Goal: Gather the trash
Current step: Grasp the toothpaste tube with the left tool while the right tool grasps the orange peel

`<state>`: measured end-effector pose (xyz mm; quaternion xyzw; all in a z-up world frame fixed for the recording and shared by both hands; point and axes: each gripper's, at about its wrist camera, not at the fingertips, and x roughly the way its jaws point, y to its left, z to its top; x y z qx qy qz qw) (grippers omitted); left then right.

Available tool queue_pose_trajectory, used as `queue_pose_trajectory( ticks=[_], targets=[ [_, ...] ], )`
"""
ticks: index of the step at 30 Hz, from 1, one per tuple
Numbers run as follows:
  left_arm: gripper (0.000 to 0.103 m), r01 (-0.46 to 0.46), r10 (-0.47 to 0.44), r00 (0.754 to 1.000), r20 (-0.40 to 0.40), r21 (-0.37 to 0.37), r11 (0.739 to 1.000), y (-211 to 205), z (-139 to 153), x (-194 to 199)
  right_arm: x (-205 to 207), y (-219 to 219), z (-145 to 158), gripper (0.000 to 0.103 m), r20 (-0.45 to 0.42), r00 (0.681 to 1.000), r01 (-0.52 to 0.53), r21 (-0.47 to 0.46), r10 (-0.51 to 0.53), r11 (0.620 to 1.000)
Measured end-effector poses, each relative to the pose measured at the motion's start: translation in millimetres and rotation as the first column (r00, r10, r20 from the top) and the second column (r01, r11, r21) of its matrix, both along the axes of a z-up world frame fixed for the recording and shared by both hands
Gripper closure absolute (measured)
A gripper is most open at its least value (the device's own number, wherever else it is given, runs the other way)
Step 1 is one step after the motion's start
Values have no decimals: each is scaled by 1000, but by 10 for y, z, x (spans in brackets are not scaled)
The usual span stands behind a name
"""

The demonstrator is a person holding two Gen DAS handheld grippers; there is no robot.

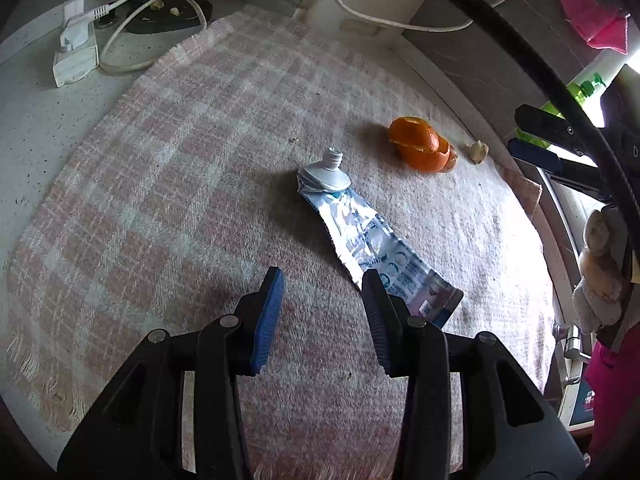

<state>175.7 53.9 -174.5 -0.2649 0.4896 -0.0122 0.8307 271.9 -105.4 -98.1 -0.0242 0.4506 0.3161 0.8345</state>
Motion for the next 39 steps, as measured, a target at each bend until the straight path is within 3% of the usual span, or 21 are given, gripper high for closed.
queue_pose_trajectory(
  ticks=[5,8,11,18,24,29,31,32,33,35,36,39],
  targets=[
    [62,-45,43,999,-17,-88,995,91,-138,183,320,314,-134,29,-33,998,-65,-117,61,991],
    [62,-58,57,998,-8,-125,991,120,-157,268,485,452,-220,39,-58,995,-86,-183,77,979],
    [62,-67,67,998,-6,-152,986,133,-176,338,614,571,-302,39,-106,989,-120,-219,99,968],
    [62,-72,74,997,7,-158,985,113,-189,444,809,818,-515,41,-161,981,-155,-341,105,927],
    [85,-82,85,996,16,-137,987,81,-229,496,910,934,-738,46,-189,977,-169,-421,96,891],
    [89,-75,81,996,34,-159,984,81,-276,536,972,990,-841,45,-175,981,-153,-466,79,872],
    [93,-67,75,996,45,-166,984,88,-273,522,973,1038,-851,50,-164,983,-151,-492,79,857],
    [94,-65,74,996,51,-175,983,94,-270,516,966,1047,-847,63,-148,986,-144,-519,78,843],
    [96,-64,75,996,54,-184,981,100,-260,508,966,1047,-840,67,-147,986,-145,-527,79,837],
    [98,-61,74,995,60,-189,980,104,-235,497,974,1017,-807,74,-165,984,-148,-500,73,853],
    [98,-60,73,995,64,-186,981,104,-213,478,975,997,-783,82,-170,983,-143,-485,68,863],
    [99,-56,70,995,72,-177,983,120,-168,409,968,929,-677,82,-164,985,-118,-442,49,889]
  ],
)
